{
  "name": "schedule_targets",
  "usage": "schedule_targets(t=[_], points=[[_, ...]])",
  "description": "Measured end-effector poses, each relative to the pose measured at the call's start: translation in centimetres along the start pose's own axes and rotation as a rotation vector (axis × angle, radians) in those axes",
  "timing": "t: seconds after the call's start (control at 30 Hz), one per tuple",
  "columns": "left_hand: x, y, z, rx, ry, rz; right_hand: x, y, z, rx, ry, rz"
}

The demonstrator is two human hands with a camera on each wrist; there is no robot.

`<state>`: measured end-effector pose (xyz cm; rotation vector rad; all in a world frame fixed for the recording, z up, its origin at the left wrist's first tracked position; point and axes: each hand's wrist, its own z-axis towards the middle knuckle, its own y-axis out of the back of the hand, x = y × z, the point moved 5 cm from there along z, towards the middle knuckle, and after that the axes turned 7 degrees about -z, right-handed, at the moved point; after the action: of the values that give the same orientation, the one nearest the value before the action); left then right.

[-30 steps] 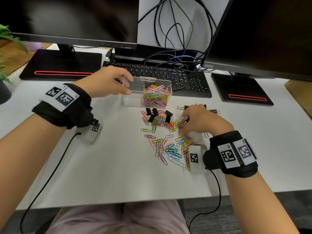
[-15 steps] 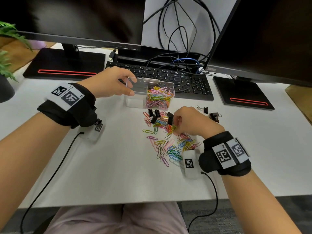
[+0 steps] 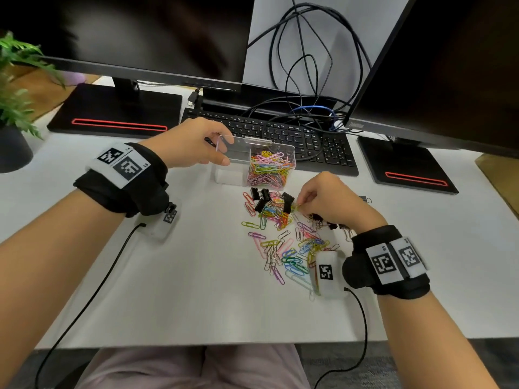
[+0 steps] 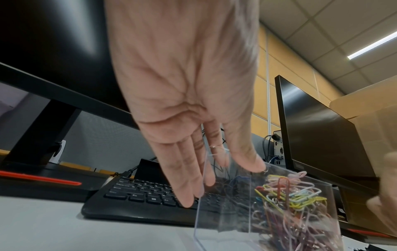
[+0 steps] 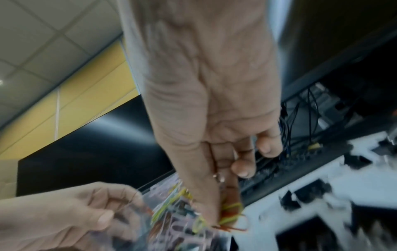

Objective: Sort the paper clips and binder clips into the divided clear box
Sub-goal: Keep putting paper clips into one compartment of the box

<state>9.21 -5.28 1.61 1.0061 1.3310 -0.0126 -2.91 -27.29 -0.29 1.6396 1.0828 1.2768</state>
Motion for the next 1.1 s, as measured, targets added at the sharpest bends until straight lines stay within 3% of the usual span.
schedule_targets(t=[0.2, 0.33, 0.57, 0.97, 1.1], points=[[0.3, 0.0, 0.2, 0.002, 0.001, -0.009, 0.5, 4.2, 0.2, -0.192, -0.019, 0.218], [0.3, 0.1, 0.2, 0.002, -0.006, -0.005, 2.7, 6.1, 1.5, -0.345, 0.077, 0.278], [0.4, 0.1, 0.3, 0.008, -0.012, -0.001, 5.0, 4.8, 5.0, -0.340, 0.098, 0.227], [0.5, 0.1, 0.4, 0.003, -0.015, 0.006, 5.3, 4.5, 5.0, -0.380, 0.066, -0.196], [0.5, 0.1, 0.4, 0.003, -0.012, 0.021, 5.7, 4.6, 4.2, -0.381, 0.153, -0.141]])
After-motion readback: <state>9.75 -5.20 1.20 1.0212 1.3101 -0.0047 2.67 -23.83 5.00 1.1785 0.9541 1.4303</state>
